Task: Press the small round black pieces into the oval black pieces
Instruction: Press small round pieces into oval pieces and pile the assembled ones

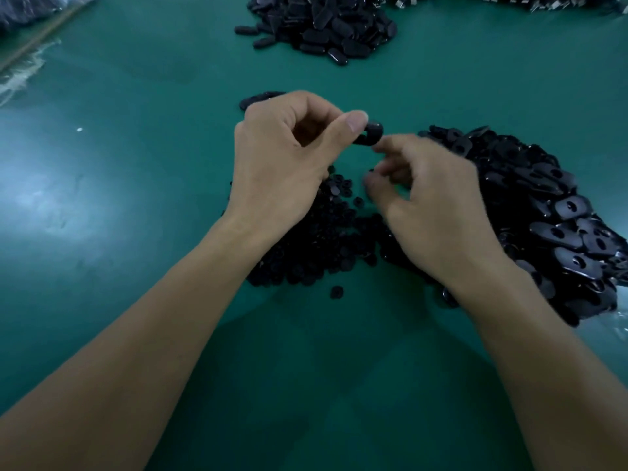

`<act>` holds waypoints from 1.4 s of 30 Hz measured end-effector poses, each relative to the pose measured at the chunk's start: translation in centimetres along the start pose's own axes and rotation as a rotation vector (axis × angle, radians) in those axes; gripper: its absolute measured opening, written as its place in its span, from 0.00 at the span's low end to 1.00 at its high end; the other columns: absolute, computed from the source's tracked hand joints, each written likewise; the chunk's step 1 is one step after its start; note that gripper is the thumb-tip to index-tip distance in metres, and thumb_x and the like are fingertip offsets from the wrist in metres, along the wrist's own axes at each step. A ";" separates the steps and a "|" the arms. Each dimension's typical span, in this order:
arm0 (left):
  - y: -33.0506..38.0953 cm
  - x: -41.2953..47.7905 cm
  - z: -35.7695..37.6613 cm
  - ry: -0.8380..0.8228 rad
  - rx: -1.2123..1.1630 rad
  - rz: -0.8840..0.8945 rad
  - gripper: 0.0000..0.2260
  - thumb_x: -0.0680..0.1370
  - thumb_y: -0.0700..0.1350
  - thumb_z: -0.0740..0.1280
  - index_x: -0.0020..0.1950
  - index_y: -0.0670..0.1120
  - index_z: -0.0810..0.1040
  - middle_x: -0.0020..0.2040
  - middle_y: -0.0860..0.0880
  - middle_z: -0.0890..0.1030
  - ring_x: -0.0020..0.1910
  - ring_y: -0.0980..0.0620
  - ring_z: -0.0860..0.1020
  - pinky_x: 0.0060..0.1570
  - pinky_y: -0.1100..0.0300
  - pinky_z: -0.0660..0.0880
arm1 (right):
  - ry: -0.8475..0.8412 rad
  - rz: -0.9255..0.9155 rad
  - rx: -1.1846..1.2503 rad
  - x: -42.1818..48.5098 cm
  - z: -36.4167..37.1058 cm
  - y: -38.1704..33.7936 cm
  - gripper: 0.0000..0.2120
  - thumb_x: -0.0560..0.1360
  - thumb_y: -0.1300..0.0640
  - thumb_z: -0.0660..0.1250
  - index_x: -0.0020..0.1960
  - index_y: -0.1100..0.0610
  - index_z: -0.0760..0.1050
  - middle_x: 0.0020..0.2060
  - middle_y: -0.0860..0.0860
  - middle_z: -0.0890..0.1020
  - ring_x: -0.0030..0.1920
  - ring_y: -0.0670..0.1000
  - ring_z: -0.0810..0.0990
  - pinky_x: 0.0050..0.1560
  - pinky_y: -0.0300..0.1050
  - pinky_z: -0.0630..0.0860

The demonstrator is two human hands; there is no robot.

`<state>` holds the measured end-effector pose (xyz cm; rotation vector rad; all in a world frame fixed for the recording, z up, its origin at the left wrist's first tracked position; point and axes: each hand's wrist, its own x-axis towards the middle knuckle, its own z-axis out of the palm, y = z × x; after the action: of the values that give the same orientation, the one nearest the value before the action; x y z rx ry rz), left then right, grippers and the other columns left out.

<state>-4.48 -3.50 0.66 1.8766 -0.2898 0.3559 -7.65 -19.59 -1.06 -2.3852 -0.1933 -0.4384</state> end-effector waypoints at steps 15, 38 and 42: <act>-0.3 0.1 0.0 0.030 -0.141 -0.078 0.04 0.78 0.42 0.72 0.48 0.46 0.78 0.32 0.55 0.84 0.31 0.53 0.81 0.36 0.60 0.79 | -0.246 -0.047 -0.232 -0.4 0.3 -0.2 0.10 0.80 0.49 0.66 0.56 0.54 0.82 0.44 0.49 0.73 0.46 0.52 0.75 0.49 0.50 0.75; -0.7 0.4 0.1 0.085 -0.172 -0.116 0.06 0.77 0.37 0.70 0.46 0.48 0.79 0.38 0.51 0.84 0.37 0.51 0.85 0.39 0.59 0.81 | -0.274 -0.059 -0.115 -0.1 -0.5 -0.5 0.09 0.79 0.56 0.69 0.58 0.54 0.82 0.49 0.51 0.81 0.50 0.53 0.79 0.54 0.52 0.77; -0.8 0.4 0.2 0.083 -0.146 -0.110 0.06 0.77 0.38 0.71 0.46 0.50 0.80 0.38 0.51 0.85 0.38 0.52 0.85 0.40 0.59 0.81 | -0.319 -0.043 -0.091 -0.2 -0.5 -0.6 0.07 0.80 0.54 0.69 0.56 0.53 0.83 0.47 0.48 0.81 0.49 0.49 0.79 0.51 0.44 0.76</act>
<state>-3.79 -3.38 0.02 1.7219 -0.1513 0.3279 -8.05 -19.47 -0.45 -2.5344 -0.3764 -0.0848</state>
